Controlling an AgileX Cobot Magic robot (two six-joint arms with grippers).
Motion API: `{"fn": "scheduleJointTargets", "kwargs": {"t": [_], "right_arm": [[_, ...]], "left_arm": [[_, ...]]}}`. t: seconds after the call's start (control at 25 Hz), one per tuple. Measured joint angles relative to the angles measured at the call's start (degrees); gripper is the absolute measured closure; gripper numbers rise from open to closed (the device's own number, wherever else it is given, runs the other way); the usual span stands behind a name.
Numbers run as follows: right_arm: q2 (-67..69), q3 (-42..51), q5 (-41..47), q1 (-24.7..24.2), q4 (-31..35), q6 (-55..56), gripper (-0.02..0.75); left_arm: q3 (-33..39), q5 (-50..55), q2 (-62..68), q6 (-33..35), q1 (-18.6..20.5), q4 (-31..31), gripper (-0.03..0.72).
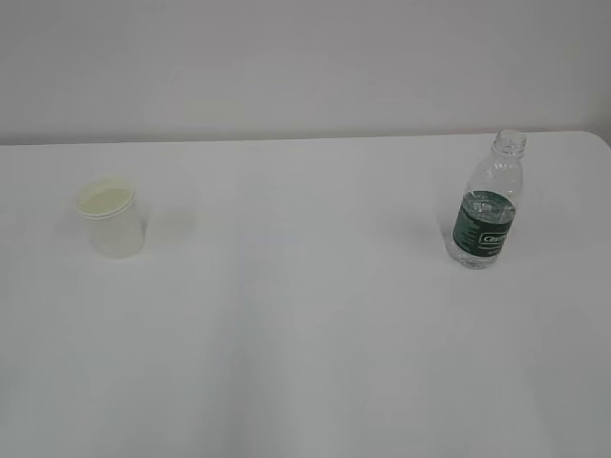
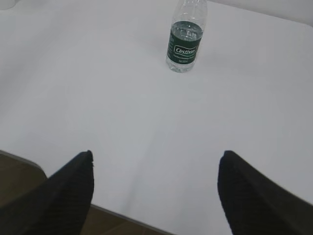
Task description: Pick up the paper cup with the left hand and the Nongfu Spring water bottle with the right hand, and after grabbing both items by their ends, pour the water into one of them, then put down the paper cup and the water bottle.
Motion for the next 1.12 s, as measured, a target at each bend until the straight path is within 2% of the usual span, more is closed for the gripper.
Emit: {"fn": "scheduleJointTargets", "kwargs": {"t": [0.52,0.64,0.8,1.0,1.12], "right_arm": [[0.0,0.0,0.0,0.0,0.0,0.0,0.147],[0.0,0.0,0.0,0.0,0.0,0.04,0.147],[0.0,0.0,0.0,-1.12,0.0,0.04,0.148],[0.0,0.0,0.0,-3.08,0.0,0.13,0.148],[0.0,0.0,0.0,-3.08,0.0,0.13,0.148]], "left_arm": [[0.0,0.0,0.0,0.0,0.0,-0.23,0.238],[0.0,0.0,0.0,0.0,1.23,-0.77,0.238],[0.0,0.0,0.0,0.0,7.66,-1.0,0.238],[0.0,0.0,0.0,0.0,17.92,-1.04,0.238],[0.0,0.0,0.0,0.0,21.77,-1.04,0.238]]}}
